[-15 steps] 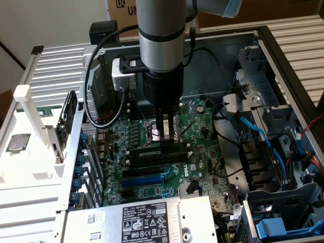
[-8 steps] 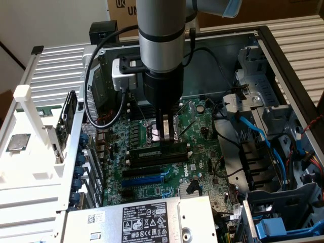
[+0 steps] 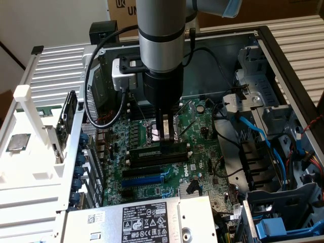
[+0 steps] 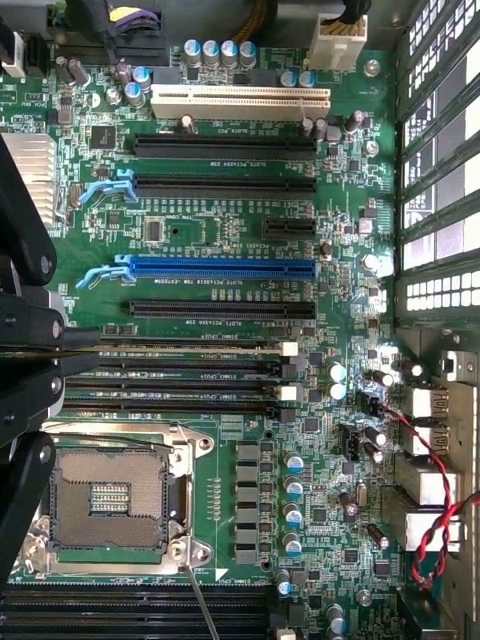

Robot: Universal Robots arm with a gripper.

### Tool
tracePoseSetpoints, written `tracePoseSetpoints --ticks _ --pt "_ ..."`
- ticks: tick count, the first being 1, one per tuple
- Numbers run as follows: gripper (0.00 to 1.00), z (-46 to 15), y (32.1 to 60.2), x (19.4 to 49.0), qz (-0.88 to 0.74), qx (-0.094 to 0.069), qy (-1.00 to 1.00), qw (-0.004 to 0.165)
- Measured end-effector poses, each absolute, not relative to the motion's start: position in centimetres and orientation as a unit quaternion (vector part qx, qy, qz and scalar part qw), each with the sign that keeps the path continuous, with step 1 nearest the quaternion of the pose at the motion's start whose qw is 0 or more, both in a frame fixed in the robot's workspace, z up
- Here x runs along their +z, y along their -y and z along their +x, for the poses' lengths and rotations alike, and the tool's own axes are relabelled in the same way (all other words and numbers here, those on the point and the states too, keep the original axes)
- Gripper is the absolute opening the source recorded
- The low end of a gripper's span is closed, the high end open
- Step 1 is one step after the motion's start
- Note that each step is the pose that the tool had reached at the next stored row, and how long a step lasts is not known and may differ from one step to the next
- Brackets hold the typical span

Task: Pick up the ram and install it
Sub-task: 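Insert the ram into the slot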

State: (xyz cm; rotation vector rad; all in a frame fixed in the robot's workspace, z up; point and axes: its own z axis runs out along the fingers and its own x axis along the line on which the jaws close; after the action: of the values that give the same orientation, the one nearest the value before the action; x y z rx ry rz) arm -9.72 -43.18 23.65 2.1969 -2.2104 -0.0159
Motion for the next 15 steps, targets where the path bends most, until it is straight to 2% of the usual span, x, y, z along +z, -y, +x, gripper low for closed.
tracePoseSetpoints --ticks 15 --pt "0.13 -9.25 43.18 23.64 0.709 -0.012 0.705 0.019"
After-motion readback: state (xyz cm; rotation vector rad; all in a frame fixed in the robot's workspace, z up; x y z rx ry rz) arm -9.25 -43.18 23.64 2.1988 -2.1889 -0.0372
